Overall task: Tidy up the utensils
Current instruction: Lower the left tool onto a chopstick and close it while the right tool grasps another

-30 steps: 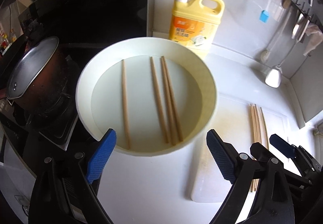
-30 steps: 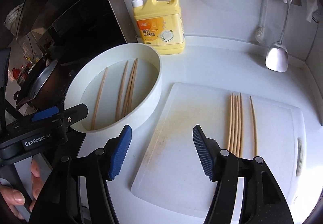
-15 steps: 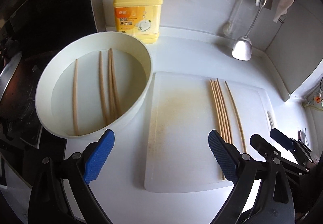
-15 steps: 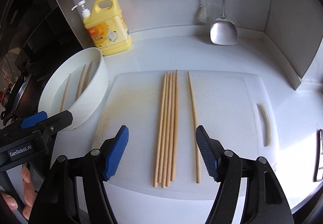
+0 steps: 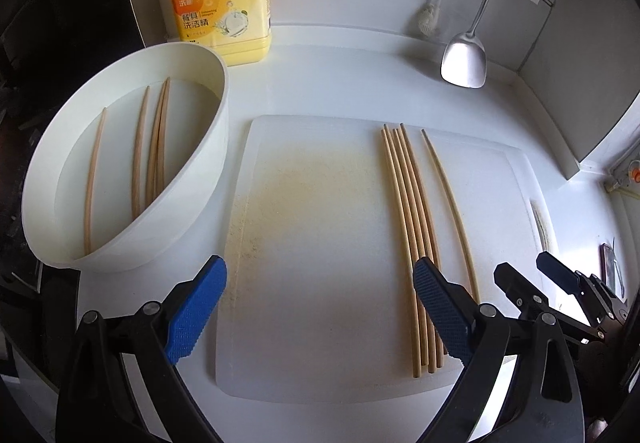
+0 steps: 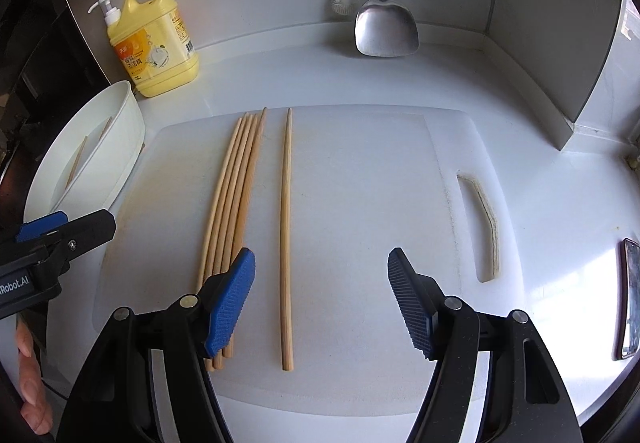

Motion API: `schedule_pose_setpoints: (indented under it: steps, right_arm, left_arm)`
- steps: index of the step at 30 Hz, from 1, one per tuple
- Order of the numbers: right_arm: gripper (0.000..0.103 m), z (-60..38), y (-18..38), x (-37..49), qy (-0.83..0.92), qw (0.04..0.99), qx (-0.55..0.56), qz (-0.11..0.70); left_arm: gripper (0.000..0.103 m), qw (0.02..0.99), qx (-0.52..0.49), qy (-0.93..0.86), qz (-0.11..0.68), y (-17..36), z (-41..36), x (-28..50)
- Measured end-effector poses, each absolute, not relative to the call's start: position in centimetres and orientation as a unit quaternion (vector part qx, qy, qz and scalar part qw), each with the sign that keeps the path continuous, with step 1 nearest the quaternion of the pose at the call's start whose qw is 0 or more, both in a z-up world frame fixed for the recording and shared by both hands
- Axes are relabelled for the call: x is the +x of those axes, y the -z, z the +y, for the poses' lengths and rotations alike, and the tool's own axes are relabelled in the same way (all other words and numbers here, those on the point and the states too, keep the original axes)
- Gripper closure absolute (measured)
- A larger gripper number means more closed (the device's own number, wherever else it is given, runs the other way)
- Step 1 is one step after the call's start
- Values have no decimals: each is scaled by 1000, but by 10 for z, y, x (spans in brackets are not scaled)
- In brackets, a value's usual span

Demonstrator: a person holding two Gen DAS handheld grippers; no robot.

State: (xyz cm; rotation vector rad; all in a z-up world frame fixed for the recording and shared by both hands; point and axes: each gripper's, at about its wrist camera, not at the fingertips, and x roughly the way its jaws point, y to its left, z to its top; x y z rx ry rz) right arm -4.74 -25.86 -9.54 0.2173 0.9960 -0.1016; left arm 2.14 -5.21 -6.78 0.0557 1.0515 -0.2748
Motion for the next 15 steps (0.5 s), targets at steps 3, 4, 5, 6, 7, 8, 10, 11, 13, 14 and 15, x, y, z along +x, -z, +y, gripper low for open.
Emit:
schedule_pose_setpoints:
  steps: [3, 4, 5, 6, 7, 8, 10, 11, 13, 14, 15]
  right_arm:
    - [37, -259, 104, -37, 46, 873, 91, 477]
    - [37, -259, 107, -32, 44, 872, 89, 479]
    - [37, -260, 110, -28, 44, 872, 89, 480]
    - [37, -259, 112, -25, 43, 872, 88, 479]
    - [37, -259, 114, -22, 41, 873, 87, 479]
    - [37, -258, 115, -20, 39, 873, 85, 478]
    - [37, -257, 119, -15, 35, 873, 82, 479]
    - [37, -256, 121, -13, 36, 873, 80, 480]
    - [37, -255, 125, -11, 37, 873, 76, 481]
    - [37, -254, 126, -11, 37, 873, 74, 481]
    - [37, -254, 127, -10, 39, 873, 70, 481]
  left_arm:
    - [10, 857, 28, 127, 498, 75, -58, 26]
    - [10, 858, 30, 123, 498, 77, -60, 28]
    - [10, 859, 31, 119, 498, 78, -62, 30]
    - [10, 859, 31, 118, 497, 80, -63, 31]
    - [10, 860, 30, 116, 496, 81, -65, 32]
    - [10, 860, 30, 115, 496, 83, -66, 32]
    - [10, 859, 32, 112, 498, 86, -68, 34]
    - [10, 859, 33, 112, 499, 87, -70, 34]
    - [10, 858, 33, 113, 500, 89, -71, 35]
    - [10, 858, 34, 113, 500, 90, -71, 36]
    - [10, 858, 34, 112, 500, 91, -72, 37]
